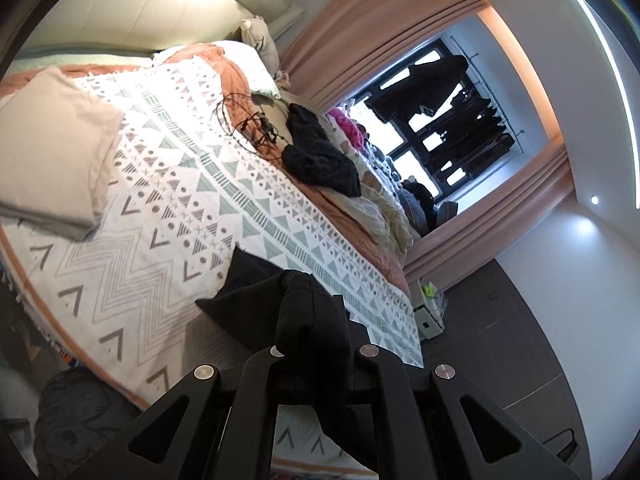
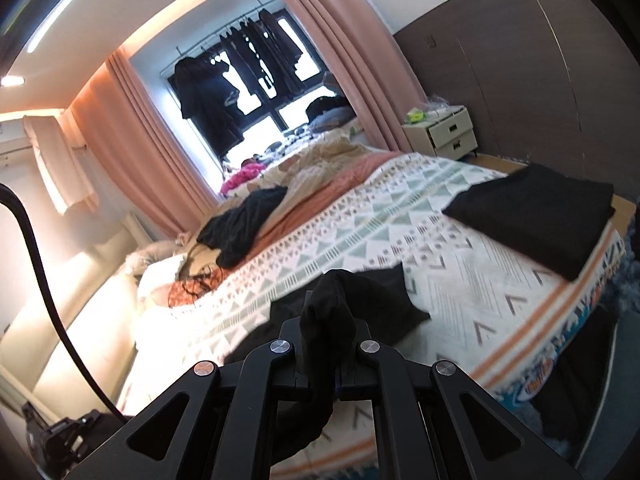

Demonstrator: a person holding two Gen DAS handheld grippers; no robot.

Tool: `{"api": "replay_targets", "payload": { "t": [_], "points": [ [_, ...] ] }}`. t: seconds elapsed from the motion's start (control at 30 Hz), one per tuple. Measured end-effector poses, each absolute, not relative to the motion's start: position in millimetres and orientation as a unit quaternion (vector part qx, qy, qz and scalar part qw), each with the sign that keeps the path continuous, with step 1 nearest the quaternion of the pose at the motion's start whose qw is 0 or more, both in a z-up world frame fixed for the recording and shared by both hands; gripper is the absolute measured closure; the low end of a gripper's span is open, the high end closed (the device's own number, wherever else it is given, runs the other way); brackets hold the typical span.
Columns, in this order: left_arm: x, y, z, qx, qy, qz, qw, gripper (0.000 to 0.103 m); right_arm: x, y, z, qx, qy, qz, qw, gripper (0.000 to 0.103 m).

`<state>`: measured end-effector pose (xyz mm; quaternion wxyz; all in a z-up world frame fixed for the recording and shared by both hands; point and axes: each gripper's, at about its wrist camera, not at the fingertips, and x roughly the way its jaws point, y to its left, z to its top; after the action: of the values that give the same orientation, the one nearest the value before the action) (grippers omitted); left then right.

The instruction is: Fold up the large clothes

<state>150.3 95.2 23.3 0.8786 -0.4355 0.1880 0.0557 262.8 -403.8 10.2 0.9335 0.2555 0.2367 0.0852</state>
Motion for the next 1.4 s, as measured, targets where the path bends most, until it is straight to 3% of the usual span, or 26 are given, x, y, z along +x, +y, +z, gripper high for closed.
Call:
{"api": "replay_targets", "payload": {
  "t": [0.33,0.6,1.1,1.4],
  "points": [
    [239,109,55,-0.419,0.191,0.06,0.886,0.098,344,-393,38,0.267,0.214,0.083,0.936,0.098],
    [317,119,52,-0.405,0.197,0.074,0.89,0.098,421,-384,36,0.272,0.209,0.081,0.936,0.098],
    [446,138,-15,-0.387,0.258,0.112,0.878,0.098,556,-358,-32,0.287,0.247,0.063,0.923,0.098],
    [501,147,-91,-0.358,0.323,0.145,0.864,0.098,606,-343,-102,0.253,0.288,0.051,0.922,0.098]
  ]
}}
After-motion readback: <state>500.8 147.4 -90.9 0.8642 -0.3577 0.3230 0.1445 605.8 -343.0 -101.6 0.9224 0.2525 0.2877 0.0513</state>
